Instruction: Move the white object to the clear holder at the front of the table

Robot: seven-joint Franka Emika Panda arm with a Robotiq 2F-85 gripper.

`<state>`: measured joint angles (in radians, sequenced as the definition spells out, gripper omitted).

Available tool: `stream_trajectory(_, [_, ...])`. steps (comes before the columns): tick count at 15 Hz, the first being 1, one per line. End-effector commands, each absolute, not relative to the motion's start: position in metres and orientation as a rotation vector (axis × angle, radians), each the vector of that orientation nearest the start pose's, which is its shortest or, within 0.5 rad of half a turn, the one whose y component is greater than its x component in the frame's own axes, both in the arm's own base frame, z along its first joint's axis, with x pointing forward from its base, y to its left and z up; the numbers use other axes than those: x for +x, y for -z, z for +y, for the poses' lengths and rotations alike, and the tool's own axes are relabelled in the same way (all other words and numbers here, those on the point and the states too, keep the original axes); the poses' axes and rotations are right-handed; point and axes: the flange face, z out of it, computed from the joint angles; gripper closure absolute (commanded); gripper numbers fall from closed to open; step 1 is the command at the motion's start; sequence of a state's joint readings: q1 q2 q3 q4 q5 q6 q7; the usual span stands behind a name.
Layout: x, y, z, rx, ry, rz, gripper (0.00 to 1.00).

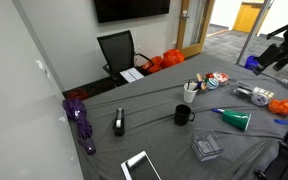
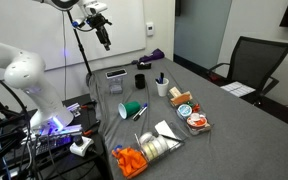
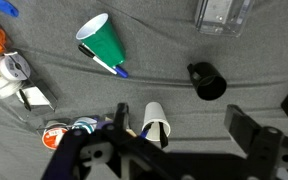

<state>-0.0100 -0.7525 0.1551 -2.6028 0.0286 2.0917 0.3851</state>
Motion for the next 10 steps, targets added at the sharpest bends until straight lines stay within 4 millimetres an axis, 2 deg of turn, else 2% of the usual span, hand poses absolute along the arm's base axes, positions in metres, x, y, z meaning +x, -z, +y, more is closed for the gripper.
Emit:
stream_trajectory(1, [0.344,-0.508,0.056,-3.106,0.390,0.438,0.00])
stream_trajectory(3, [0.344,-0.509,0.052,-3.110,0.376,0.445,0.00])
stream_trajectory(4, [0.343,-0.512,0.041,-3.083,0.397,0.477,0.00])
stream_trajectory(5, [0.346,-0.511,0.039,-3.066,0.408,0.500,0.00])
stream_trajectory(10, [0.382,-0.510,0.014,-3.018,0.463,0.598,0.00])
